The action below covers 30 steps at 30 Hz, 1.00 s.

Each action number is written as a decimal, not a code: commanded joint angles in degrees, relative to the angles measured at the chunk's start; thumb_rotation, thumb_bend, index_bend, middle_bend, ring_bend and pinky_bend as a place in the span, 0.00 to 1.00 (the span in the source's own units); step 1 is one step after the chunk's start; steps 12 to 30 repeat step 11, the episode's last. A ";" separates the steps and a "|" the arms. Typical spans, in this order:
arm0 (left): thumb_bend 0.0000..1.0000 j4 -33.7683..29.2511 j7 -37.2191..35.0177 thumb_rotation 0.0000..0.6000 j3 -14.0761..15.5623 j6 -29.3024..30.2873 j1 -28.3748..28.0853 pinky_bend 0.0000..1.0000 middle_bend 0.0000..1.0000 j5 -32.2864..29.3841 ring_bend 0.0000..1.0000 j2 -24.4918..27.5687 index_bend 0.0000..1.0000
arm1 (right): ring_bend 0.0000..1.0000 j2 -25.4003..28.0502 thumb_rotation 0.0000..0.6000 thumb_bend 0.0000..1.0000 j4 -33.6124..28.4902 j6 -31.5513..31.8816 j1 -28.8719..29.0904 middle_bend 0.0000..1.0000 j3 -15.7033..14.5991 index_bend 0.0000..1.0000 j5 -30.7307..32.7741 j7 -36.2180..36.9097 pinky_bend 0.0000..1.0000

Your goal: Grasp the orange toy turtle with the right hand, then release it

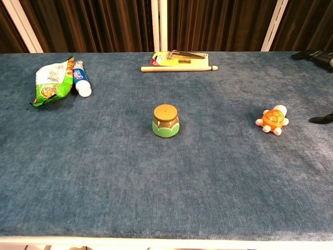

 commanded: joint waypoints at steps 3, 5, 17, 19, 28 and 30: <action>0.02 -0.49 0.11 1.00 -0.28 -0.06 -0.17 0.00 0.00 -0.21 0.00 0.40 0.06 | 0.00 7.41 1.00 0.00 -5.73 5.88 -6.15 0.00 -2.60 0.00 -0.18 -0.79 0.00; 0.02 -0.48 0.13 1.00 -0.41 -0.07 -0.27 0.00 0.00 -0.25 0.00 0.53 0.06 | 0.00 9.23 1.00 0.00 -6.43 7.76 -8.47 0.00 -3.29 0.00 0.41 -0.20 0.00; 0.02 0.06 -0.06 1.00 -0.49 0.44 -0.14 0.00 0.00 -0.11 0.00 0.29 0.06 | 0.00 10.75 1.00 0.00 -6.13 10.69 -12.59 0.00 -3.39 0.00 2.55 1.13 0.00; 0.02 0.06 -0.06 1.00 -0.49 0.44 -0.14 0.00 0.00 -0.11 0.00 0.29 0.06 | 0.00 10.75 1.00 0.00 -6.13 10.69 -12.59 0.00 -3.39 0.00 2.55 1.13 0.00; 0.02 0.06 -0.06 1.00 -0.49 0.44 -0.14 0.00 0.00 -0.11 0.00 0.29 0.06 | 0.00 10.75 1.00 0.00 -6.13 10.69 -12.59 0.00 -3.39 0.00 2.55 1.13 0.00; 0.02 0.06 -0.06 1.00 -0.49 0.44 -0.14 0.00 0.00 -0.11 0.00 0.29 0.06 | 0.00 10.75 1.00 0.00 -6.13 10.69 -12.59 0.00 -3.39 0.00 2.55 1.13 0.00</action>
